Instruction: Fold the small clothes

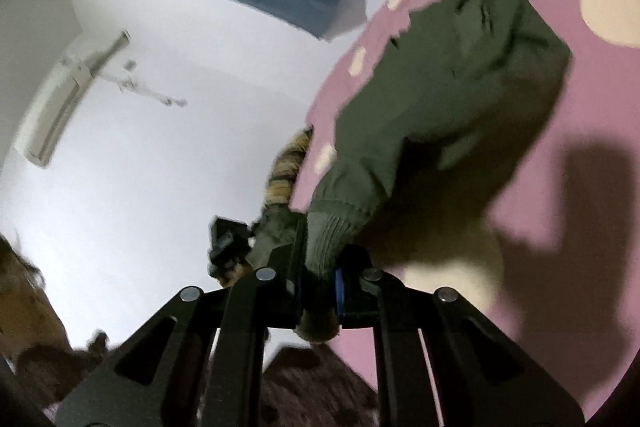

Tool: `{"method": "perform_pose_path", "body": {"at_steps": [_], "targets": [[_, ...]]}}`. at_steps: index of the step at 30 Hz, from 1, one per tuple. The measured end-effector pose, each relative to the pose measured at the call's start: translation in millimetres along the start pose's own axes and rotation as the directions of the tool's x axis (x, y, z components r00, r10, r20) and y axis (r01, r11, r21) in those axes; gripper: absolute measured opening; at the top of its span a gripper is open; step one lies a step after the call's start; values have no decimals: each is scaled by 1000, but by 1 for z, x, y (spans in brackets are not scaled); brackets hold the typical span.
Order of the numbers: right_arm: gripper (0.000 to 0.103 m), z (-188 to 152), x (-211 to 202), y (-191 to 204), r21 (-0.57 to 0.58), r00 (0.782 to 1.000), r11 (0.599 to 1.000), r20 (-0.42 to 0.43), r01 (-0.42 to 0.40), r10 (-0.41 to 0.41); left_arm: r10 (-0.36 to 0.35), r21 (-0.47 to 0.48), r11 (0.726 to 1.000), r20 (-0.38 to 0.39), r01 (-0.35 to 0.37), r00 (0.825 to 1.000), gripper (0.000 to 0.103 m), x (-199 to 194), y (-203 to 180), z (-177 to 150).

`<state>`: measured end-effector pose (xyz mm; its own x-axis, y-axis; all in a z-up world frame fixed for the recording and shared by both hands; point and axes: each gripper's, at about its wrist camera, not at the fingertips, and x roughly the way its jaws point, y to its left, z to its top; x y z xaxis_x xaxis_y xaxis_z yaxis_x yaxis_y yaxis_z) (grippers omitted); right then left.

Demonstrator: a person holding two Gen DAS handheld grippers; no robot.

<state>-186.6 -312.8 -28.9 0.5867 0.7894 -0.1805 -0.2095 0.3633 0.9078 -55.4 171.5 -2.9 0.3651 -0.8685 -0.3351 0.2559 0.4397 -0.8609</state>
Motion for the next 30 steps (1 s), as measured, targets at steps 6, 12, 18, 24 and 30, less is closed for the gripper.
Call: {"method": "perform_pose_path", "body": {"at_steps": [6,12,18,24,30], "targets": [[10,63,26,-5,11,997,999,78,-31,30,15,-44,999,49,-13,999,16,37,10,61],[11,122,58,-55,144,994,990,107,-1,-15,87,-97,992,14,-85,996,16,93,34,106],[11,151,84,-113,298,990,952,99,68,-102,193,-94,976,-42,-196,980,16,136,56,129],[11,159,99,-146,376,989,923,84,85,-125,243,-103,962,-86,-251,966,16,157,79,133],[17,160,101,-146,388,993,920,78,57,-94,243,-66,967,-78,-248,967,19,149,74,132]]}}
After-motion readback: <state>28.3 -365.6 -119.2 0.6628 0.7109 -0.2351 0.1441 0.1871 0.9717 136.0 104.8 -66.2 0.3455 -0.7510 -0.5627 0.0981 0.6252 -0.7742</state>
